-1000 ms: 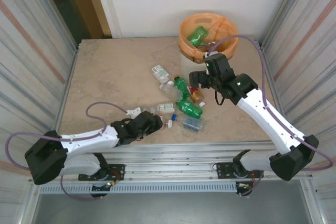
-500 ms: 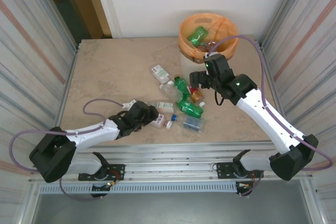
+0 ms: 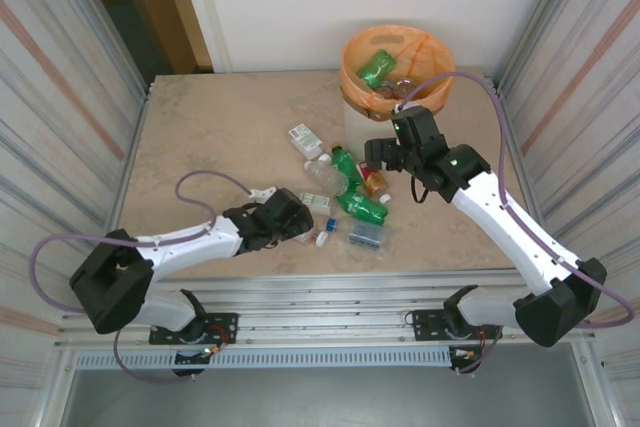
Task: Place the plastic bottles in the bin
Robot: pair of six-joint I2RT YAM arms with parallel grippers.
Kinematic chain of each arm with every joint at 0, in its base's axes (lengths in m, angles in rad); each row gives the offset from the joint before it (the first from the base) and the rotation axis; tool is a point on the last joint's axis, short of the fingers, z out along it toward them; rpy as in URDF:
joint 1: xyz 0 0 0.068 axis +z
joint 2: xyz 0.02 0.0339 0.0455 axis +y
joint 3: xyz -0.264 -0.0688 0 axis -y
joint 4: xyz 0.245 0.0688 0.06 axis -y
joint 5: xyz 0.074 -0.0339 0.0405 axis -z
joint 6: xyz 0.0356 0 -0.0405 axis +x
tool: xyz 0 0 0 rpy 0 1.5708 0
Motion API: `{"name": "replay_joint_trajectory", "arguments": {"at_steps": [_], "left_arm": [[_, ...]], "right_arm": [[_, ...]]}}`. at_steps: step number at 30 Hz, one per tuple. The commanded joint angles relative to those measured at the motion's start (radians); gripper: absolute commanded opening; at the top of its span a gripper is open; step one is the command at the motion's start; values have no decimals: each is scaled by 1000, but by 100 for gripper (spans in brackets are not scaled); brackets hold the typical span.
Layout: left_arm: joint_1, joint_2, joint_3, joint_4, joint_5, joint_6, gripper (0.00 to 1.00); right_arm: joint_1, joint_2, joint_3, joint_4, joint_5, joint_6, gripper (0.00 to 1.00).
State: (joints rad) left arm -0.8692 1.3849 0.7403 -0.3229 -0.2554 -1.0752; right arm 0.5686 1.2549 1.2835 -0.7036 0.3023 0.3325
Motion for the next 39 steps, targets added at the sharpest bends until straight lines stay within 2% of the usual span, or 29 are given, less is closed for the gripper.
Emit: {"name": "replay_joint_trajectory", "arguments": {"at_steps": [1, 10, 20, 29, 39], "left_arm": [[-37, 51, 67, -123, -46, 28, 99], [-54, 138, 122, -99, -8, 59, 99], [-56, 125, 126, -80, -1, 71, 99], [-98, 130, 160, -98, -36, 8, 99], [-105, 166, 184, -90, -45, -8, 99]], "right_arm": [[-16, -50, -25, 23, -3, 26, 98], [-45, -105, -67, 23, -28, 41, 98], [-59, -116, -85, 22, -43, 60, 98], [-60, -103, -95, 35, -57, 59, 98], [-70, -98, -106, 44, -77, 56, 98]]}}
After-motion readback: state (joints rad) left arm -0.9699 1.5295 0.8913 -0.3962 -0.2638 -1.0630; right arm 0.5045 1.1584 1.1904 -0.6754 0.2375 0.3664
